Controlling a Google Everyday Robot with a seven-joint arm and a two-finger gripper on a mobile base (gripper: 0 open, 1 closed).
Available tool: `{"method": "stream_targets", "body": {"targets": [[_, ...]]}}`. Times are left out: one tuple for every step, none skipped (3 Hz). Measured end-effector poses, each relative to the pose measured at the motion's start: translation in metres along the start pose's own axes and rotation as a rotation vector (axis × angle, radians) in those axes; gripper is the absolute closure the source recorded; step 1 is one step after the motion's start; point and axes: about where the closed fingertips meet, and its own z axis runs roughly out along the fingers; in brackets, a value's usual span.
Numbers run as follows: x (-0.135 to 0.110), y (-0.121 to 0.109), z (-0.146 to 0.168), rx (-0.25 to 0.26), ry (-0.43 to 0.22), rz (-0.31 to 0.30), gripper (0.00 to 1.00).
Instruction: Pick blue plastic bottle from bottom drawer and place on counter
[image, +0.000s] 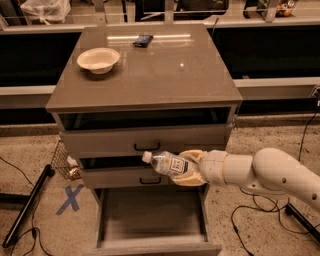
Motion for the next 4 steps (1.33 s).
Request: {"method": "stream_targets", "body": {"targets": [[-0.022,-0.01,0.002,0.016,0.044,0.016,1.0],[-0.077,-0.046,0.001,0.043,0.138,0.004,1.0],[-0.112,-0.078,0.003,0.038,0.216,-0.032,1.0],[-0.139,-0.121,0.001,0.038,0.304,-0.057,1.0]]}}
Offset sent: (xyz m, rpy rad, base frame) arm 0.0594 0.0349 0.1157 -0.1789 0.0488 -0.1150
